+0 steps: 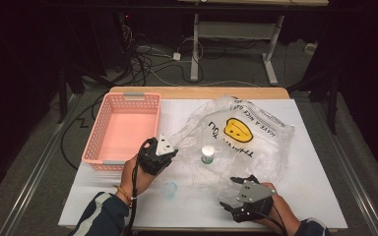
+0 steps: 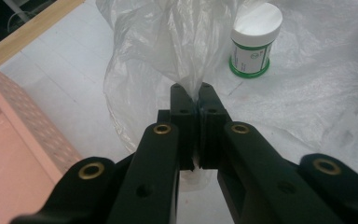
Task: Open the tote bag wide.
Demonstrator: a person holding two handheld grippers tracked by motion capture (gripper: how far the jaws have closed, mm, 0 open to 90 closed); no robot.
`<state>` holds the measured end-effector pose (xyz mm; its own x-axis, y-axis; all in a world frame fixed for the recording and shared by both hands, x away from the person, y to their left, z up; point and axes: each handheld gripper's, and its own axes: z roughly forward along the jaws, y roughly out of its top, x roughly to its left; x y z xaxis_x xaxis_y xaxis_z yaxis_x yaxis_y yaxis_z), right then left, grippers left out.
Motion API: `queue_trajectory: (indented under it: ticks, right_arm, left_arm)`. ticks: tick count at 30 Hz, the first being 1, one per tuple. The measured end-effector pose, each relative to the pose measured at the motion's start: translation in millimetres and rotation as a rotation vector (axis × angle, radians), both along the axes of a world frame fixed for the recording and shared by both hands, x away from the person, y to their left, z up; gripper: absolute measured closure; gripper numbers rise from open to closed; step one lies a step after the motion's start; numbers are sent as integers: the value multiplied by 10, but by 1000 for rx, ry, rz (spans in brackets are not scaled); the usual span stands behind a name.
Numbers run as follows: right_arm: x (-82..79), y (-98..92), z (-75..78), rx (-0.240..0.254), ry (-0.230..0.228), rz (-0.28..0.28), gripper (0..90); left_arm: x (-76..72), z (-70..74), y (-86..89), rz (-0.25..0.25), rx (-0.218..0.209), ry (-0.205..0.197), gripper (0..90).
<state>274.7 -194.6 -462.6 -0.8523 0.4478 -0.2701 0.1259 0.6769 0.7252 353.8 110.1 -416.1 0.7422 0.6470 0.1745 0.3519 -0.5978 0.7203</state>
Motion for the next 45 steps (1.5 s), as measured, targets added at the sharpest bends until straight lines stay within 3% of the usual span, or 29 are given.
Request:
queue_trajectory:
  ticks: [1,3,5,9,12,18,25,30,34,41,45]
  right_arm:
    - [11,2,-37,-12,3,1,362]
    - [39,14,-81,-57,-8,-11,431]
    - [74,1,-97,-60,-3,-19,581]
    - [137,-47,-94,-77,27,-35,762]
    - [157,-98,-25,-62,15,-44,866]
    - [148,-189,158,28,-75,-83,894]
    - [160,-265,385,109,-216,-122,898]
    - [247,-320,479,141,-239,-152,898]
    - [272,-372,553,166,-262,-169,898]
    - [206,-435,776,240,-315,-172,899]
    - [203,-435,849,248,-343,-179,899]
  left_arm:
    - [-6,1,-4,-1,-2,2,853]
    - [-10,6,-6,-4,1,-4,853]
    - [-11,5,-8,-3,1,-4,853]
    - [-12,14,-1,-2,-3,-9,853]
    - [-17,30,9,0,-9,-16,854]
    - [-33,124,37,7,-38,-68,855]
    - [-61,206,28,23,-78,-130,857]
    - [-30,223,60,60,-81,-142,859]
    - [-48,277,154,96,-112,-155,859]
    - [-157,423,191,94,-145,-193,859]
    - [-158,462,184,97,-148,-205,859]
